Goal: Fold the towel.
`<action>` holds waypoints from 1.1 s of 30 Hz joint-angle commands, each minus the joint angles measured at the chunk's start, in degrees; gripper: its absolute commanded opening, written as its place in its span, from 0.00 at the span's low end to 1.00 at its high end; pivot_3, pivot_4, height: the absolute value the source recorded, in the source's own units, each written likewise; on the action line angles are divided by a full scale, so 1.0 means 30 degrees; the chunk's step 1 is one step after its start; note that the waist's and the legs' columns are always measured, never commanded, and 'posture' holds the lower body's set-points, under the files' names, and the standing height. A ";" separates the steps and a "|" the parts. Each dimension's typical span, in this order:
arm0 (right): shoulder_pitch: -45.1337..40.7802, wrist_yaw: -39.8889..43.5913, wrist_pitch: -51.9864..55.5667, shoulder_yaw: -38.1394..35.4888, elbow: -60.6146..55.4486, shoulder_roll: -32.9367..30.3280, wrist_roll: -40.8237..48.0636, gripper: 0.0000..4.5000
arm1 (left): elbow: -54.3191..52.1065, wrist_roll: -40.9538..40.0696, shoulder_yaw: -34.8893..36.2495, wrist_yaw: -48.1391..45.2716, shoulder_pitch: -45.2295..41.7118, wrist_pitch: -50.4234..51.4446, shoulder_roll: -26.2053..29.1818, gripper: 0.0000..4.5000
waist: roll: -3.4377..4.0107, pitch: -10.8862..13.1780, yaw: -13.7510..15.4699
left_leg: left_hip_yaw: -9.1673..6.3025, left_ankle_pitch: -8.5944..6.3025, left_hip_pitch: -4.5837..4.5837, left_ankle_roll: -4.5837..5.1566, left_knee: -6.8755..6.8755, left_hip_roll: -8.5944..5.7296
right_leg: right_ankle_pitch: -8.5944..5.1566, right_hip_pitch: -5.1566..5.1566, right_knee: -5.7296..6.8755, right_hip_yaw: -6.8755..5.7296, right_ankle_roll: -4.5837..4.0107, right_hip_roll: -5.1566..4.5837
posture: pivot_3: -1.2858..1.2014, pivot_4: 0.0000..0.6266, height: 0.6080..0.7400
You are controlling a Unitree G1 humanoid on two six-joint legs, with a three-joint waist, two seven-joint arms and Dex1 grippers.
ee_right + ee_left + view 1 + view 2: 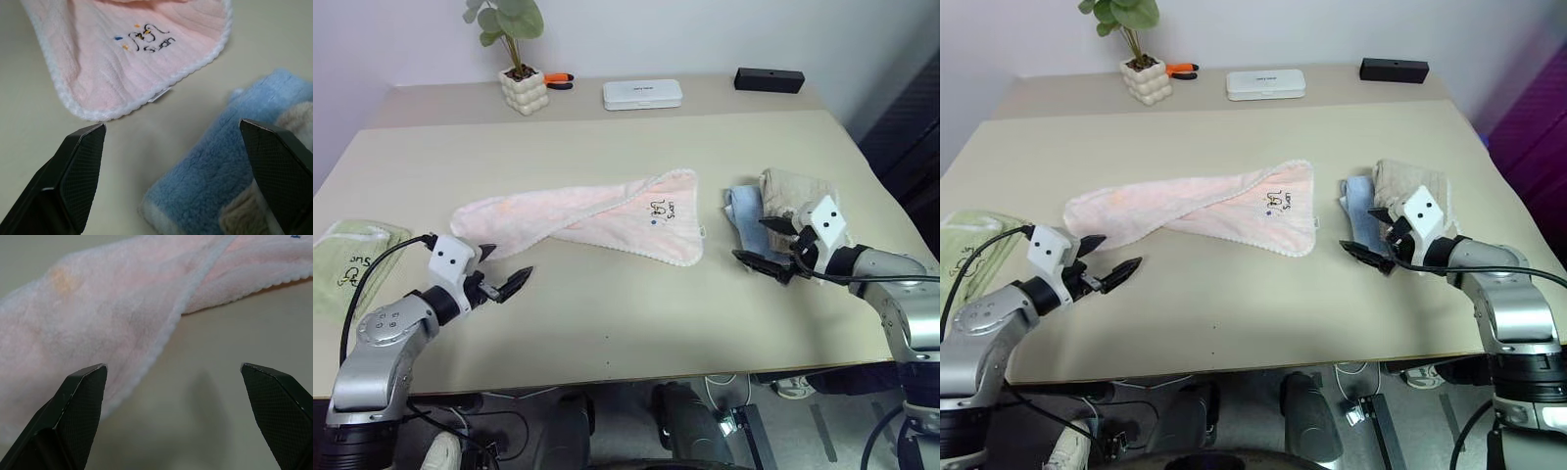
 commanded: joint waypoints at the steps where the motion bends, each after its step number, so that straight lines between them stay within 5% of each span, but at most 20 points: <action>1: -0.0513 0.0142 0.0015 0.0126 -0.0619 -0.0146 0.0206 0.99 | -0.0928 0.0006 0.0488 0.0566 0.0041 -0.0124 -0.0019 1.00 | 0.0000 0.0000 -0.0021 | -0.0002 0.0000 0.0001 0.0000 -0.0001 0.0002 | 0.0000 0.0000 0.0001 0.0000 0.0000 0.0003 | 0.52 0.24 0.98; 33: -0.1622 -0.0431 0.0209 0.1756 -0.0994 0.1230 0.0310 0.99 | -0.1566 -0.0327 0.0193 0.1379 -0.0105 -0.0199 -0.0290 1.00 | 0.0000 0.0000 -0.0002 | -0.0001 0.0000 -0.0001 0.0000 0.0006 0.0002 | 0.0001 0.0002 0.0003 -0.0001 0.0000 0.0001 | 0.52 0.24 0.98</action>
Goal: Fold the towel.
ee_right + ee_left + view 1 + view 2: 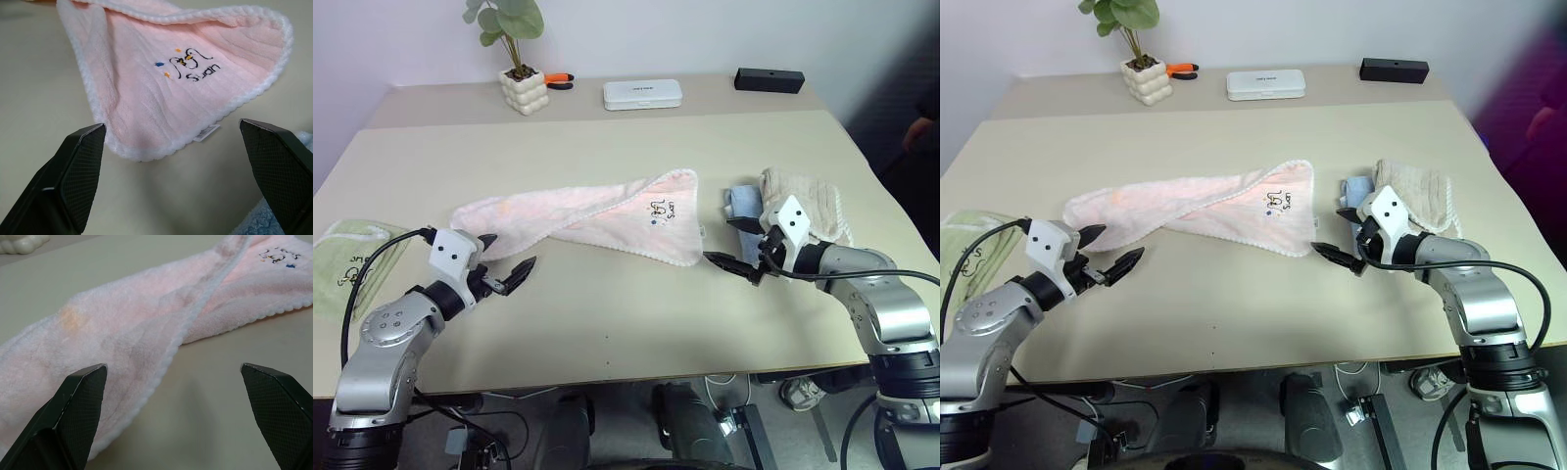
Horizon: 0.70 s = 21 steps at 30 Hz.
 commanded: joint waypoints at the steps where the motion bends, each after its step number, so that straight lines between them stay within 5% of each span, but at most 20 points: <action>1: -0.0317 -0.0019 -0.0155 -0.0281 -0.0630 -0.0019 0.0195 0.99 | -0.0319 0.0027 0.0241 0.0034 -0.0132 -0.0204 0.0103 1.00 | 0.0000 0.0000 0.0000 | -0.0001 0.0000 0.0000 0.0000 0.0000 0.0000 | 0.0000 0.0000 0.0000 0.0000 0.0000 0.0000 | 0.52 0.24 0.98; 10: -0.0316 -0.0029 -0.0156 -0.0276 -0.0631 -0.0025 0.0203 0.99 | -0.0319 0.0026 0.0241 0.0035 -0.0132 -0.0204 0.0104 1.00 | 0.0000 0.0000 0.0000 | -0.0001 0.0000 0.0000 0.0000 -0.0001 0.0000 | 0.0000 0.0000 0.0000 0.0000 0.0000 0.0000 | 0.52 0.24 0.98; 14: 0.0268 -0.1018 -0.0199 -0.0065 -0.1790 0.0720 0.0069 0.99 | 0.4168 0.3242 -0.1204 -0.0720 -0.2338 -0.1768 0.2859 1.00 | -0.0001 -0.0001 0.0044 | -0.0023 0.0001 0.0011 0.0000 0.0001 0.0002 | 0.0000 0.0001 0.0023 -0.0009 -0.0005 0.0029 | 0.52 0.24 0.98; 21: 0.0084 -0.1274 -0.0288 0.0087 -0.1686 0.0916 -0.0099 0.99 | 0.5134 0.3534 -0.1306 -0.1099 -0.2557 -0.2654 0.3084 1.00 | -0.0001 -0.0002 -0.0016 | 0.0028 -0.0001 -0.0009 0.0001 -0.0005 -0.0005 | 0.0002 0.0000 -0.0020 0.0007 0.0003 -0.0021 | 0.52 0.24 0.98</action>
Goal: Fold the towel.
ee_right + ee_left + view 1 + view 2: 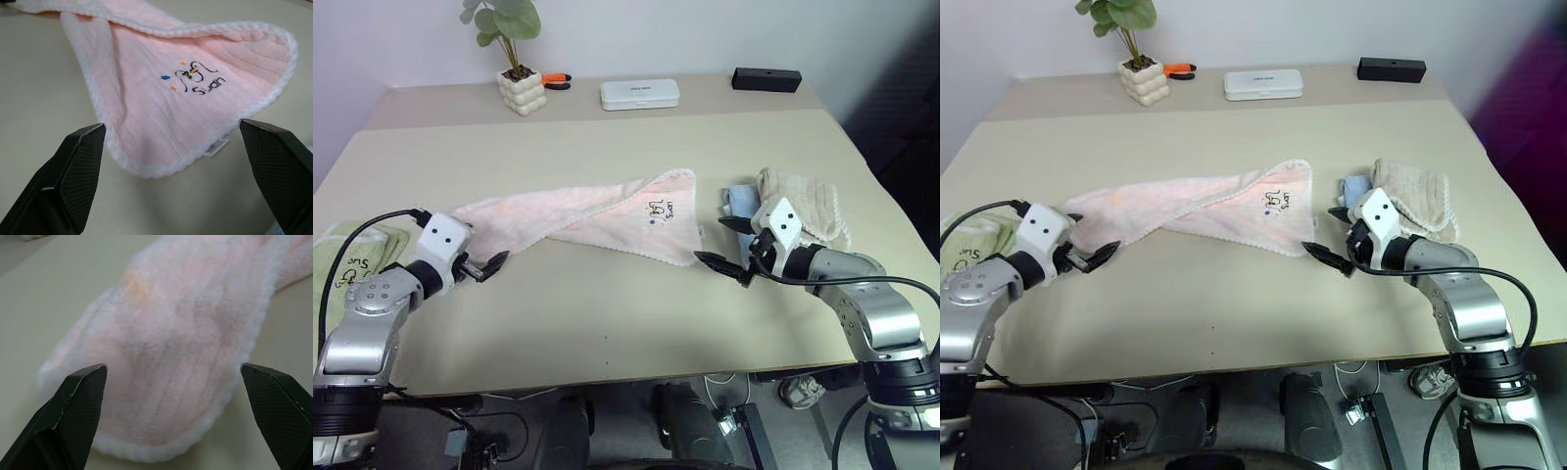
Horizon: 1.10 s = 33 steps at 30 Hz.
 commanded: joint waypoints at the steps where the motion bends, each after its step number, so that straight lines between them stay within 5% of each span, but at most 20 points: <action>1: -0.0298 -0.0099 -0.0283 -0.0135 -0.0482 0.0036 0.0012 0.99 | -0.0115 0.0200 0.0308 -0.0145 0.0047 -0.0553 0.0084 1.00 | 0.0001 0.0000 0.0014 | -0.0009 0.0000 0.0002 0.0000 -0.0003 0.0001 | 0.0000 -0.0001 0.0006 -0.0006 0.0000 0.0003 | 0.52 0.24 0.98; 13: -0.0615 -0.0033 -0.0359 0.0123 -0.0260 0.0225 -0.0085 0.99 | 0.1175 0.1131 -0.0290 -0.1055 -0.0184 -0.0785 0.0901 1.00 | 0.0002 -0.0001 0.0009 | -0.0023 0.0000 0.0014 0.0001 0.0002 0.0005 | -0.0001 0.0000 0.0027 -0.0010 -0.0002 0.0017 | 0.52 0.24 0.98; 16: -0.0724 -0.0041 -0.0423 0.0202 -0.0248 0.0330 -0.0147 1.00 | 0.3723 0.1656 -0.0856 -0.0873 -0.2127 -0.1603 0.0457 0.81 | -0.0001 -0.0002 0.0107 | -0.0029 0.0001 0.0013 0.0001 0.0009 0.0005 | -0.0001 0.0001 0.0037 -0.0020 -0.0003 0.0021 | 0.52 0.24 0.98; 23: -0.0624 -0.0195 -0.0290 -0.0081 -0.0585 0.0162 -0.0025 1.00 | 0.5087 0.1912 -0.0976 -0.1266 -0.2900 -0.2540 0.0447 0.02 | -0.0001 -0.0003 -0.0034 | -0.0027 0.0000 0.0010 0.0002 -0.0002 0.0006 | 0.0001 -0.0002 0.0036 -0.0018 -0.0001 0.0017 | 0.52 0.24 0.98; 33: -0.4062 -0.1017 -0.2882 0.1886 0.2784 -0.0258 -0.3765 1.00 | 0.1712 0.0065 0.1197 -0.1633 -0.0649 -0.1832 0.0610 0.01 | -0.0001 -0.0002 -0.0102 | -0.0024 0.0000 0.0017 0.0002 0.0007 0.0008 | 0.0001 -0.0003 0.0042 -0.0015 -0.0002 0.0017 | 0.52 0.24 0.98</action>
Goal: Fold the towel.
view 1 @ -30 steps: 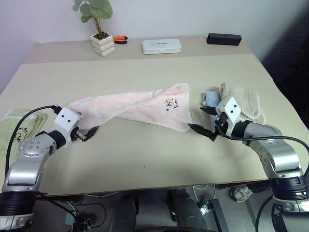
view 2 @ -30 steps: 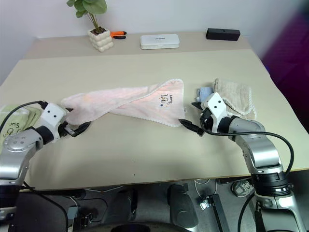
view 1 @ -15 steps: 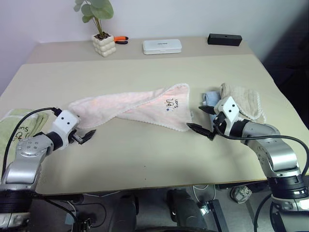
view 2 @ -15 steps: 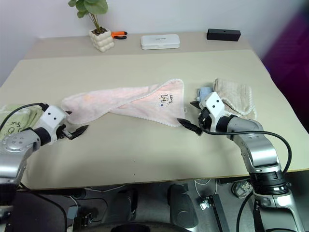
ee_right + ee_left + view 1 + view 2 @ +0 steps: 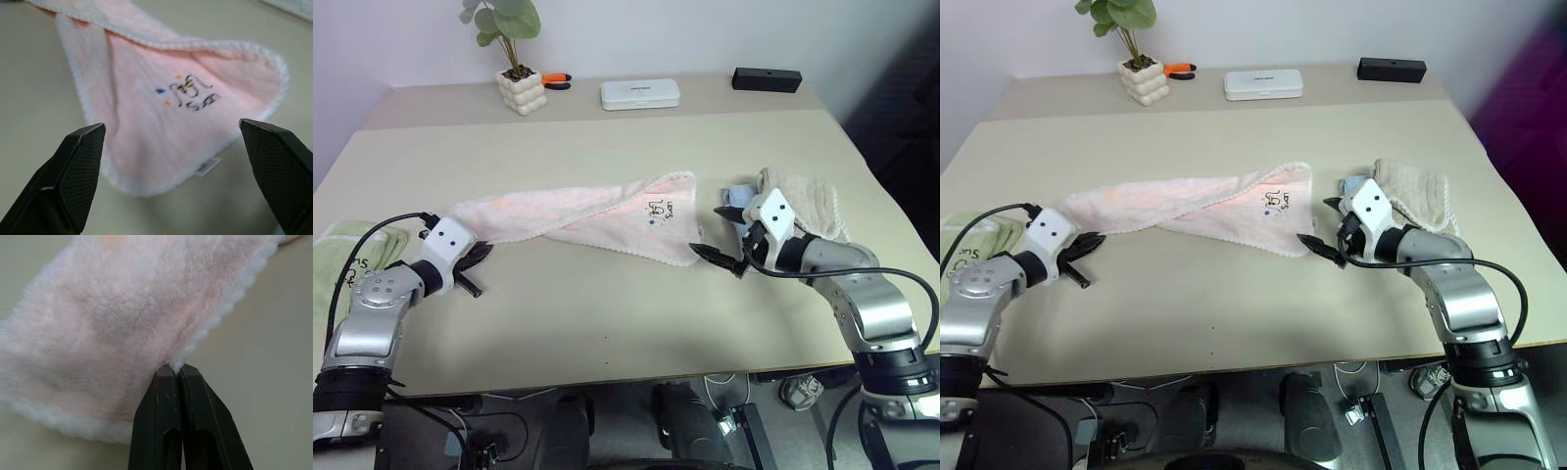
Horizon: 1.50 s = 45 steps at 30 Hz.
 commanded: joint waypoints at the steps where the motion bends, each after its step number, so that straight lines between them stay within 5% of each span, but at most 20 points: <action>1: -0.2709 -0.0684 -0.2904 0.1169 0.3507 -0.0165 -0.2790 1.00 | -0.2248 -0.0909 0.1574 -0.0156 0.1257 0.0491 0.0390 0.01 | -0.0002 -0.0001 -0.0002 | 0.0012 0.0000 0.0008 0.0000 0.0003 0.0002 | 0.0000 0.0000 -0.0003 0.0005 -0.0001 0.0000 | 0.52 0.24 0.98; 16: -1.2482 -0.1474 -1.3926 0.4764 2.0650 0.3708 -0.8361 1.00 | -0.6499 -0.2260 0.4161 0.0252 0.5245 0.2017 0.0128 0.01 | -0.0002 0.0009 -0.0233 | 0.0009 0.0001 0.0003 -0.0002 -0.0044 0.0003 | 0.0003 -0.0020 0.0000 0.0001 -0.0008 -0.0009 | 0.52 0.24 0.98; 20: -1.3028 -0.1470 -1.5406 0.5040 2.2241 0.4267 -0.9074 0.71 | -0.7089 -0.2462 0.4510 0.0456 0.5756 0.2336 -0.0022 0.00 | -0.0004 0.0008 -0.0238 | 0.0010 0.0001 -0.0004 -0.0003 -0.0035 0.0000 | 0.0004 -0.0019 -0.0002 0.0000 -0.0008 -0.0018 | 0.52 0.24 0.98; 26: -1.2901 -0.1691 -1.6540 0.5301 2.2887 0.4239 -0.9967 0.04 | -0.7490 -0.2558 0.4876 0.0488 0.6357 0.2536 -0.0105 0.00 | -0.0002 0.0009 -0.0454 | 0.0006 0.0001 0.0000 -0.0003 -0.0040 0.0000 | 0.0004 -0.0020 0.0006 0.0000 -0.0009 -0.0014 | 0.52 0.24 0.98; 32: -1.2918 -0.2101 -1.6980 0.4982 2.2126 0.3289 -1.0372 0.02 | -0.7164 -0.2691 0.4815 0.0707 0.5643 0.2623 -0.0065 0.00 | 0.0001 0.0011 -0.0439 | 0.0003 0.0001 0.0002 -0.0003 -0.0039 0.0001 | 0.0004 -0.0020 0.0009 -0.0001 -0.0009 -0.0011 | 0.52 0.24 0.98; 36: -1.3934 -0.2908 -1.6907 0.4364 2.1450 0.2441 -1.0285 0.02 | -0.5452 -0.2309 0.4553 0.1330 0.2730 0.1676 0.0185 0.00 | 0.0003 0.0013 -0.0350 | -0.0002 0.0002 -0.0002 -0.0004 -0.0024 -0.0003 | 0.0005 -0.0015 0.0010 -0.0004 -0.0010 -0.0014 | 0.52 0.24 0.98; 45: -2.0904 -0.7566 -1.6788 0.3143 2.3700 0.1099 -1.0575 0.02 | 0.8506 0.0659 0.2422 0.5149 -1.4834 -0.4143 0.0800 0.00 | -0.0031 0.0037 -0.0455 | -0.0015 0.0042 -0.0091 -0.0073 -0.0041 -0.0014 | 0.0018 -0.0112 0.0016 -0.0025 -0.0014 -0.0015 | 0.52 0.24 0.98</action>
